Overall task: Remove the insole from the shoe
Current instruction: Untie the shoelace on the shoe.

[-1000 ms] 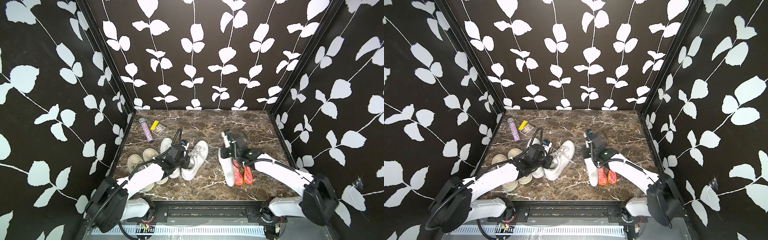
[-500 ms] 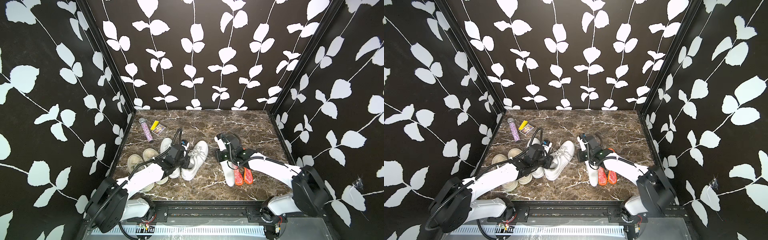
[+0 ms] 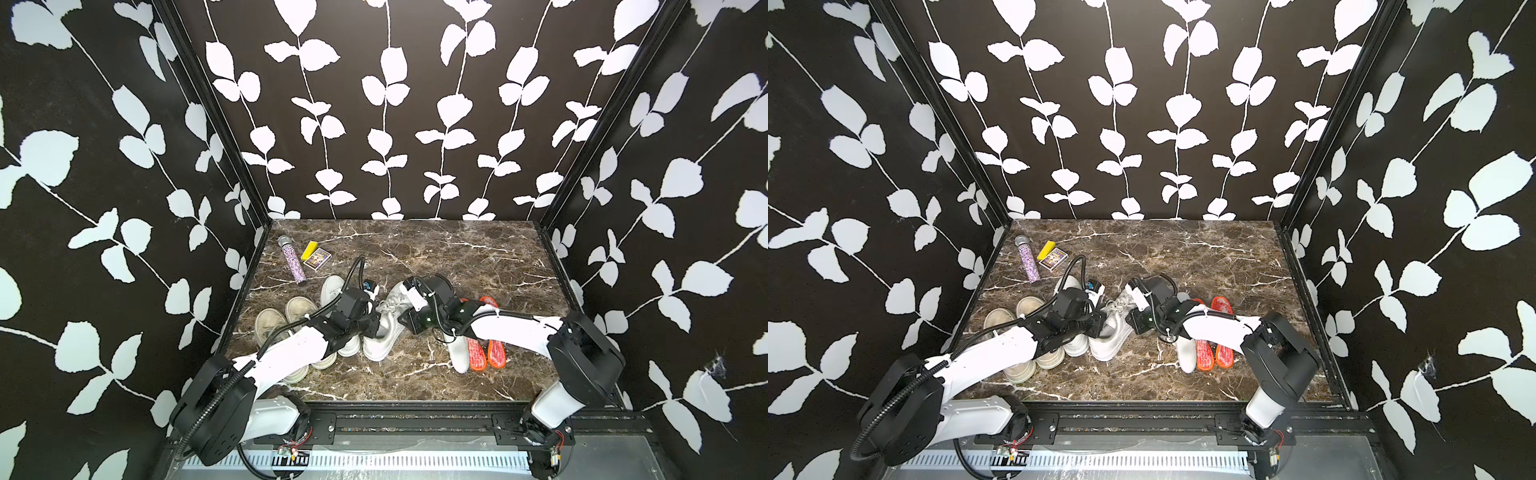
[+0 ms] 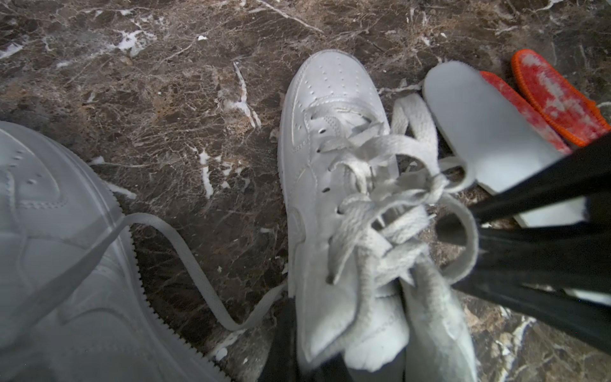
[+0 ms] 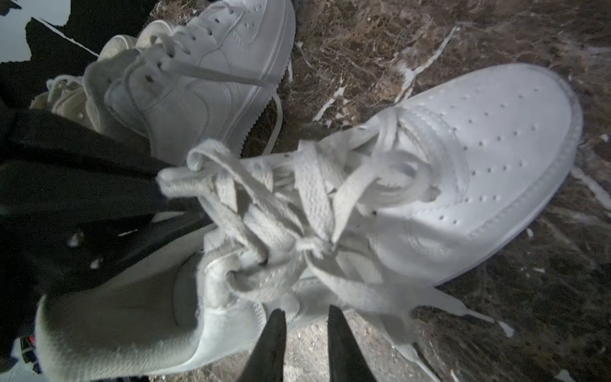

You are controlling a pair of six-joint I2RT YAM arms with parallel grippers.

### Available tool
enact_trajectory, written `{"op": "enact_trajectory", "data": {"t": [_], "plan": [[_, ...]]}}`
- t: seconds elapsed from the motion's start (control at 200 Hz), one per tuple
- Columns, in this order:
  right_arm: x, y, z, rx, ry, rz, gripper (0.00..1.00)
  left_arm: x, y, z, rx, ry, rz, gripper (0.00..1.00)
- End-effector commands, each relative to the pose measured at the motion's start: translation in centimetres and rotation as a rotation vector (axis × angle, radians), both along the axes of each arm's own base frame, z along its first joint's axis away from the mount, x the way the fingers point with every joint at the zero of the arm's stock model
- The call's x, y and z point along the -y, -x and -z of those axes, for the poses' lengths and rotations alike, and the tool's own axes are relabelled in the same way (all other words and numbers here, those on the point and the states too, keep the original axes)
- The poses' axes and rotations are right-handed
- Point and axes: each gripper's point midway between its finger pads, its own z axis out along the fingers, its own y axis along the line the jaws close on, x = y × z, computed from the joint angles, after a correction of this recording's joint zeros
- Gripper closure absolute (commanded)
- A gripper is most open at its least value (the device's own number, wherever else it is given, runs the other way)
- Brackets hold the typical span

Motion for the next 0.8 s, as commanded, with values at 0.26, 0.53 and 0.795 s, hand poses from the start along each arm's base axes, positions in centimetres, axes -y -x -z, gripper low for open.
{"op": "enact_trajectory", "data": {"t": [0.26,0.53,0.795], "plan": [[-1.4,-2.6,-0.8,0.089,0.009,0.025,0.75,0.7,0.1,-0.5,0.004,0.021,0.045,1.00],[-1.5,-3.2,1.0,0.073,0.073,0.039,0.80,1.0,0.0,-0.5,-0.004,0.023,0.055,1.00],[0.0,-3.5,0.4,0.123,0.118,0.077,1.00,-0.1,-0.5,-0.2,-0.013,-0.035,-0.001,1.00]]}}
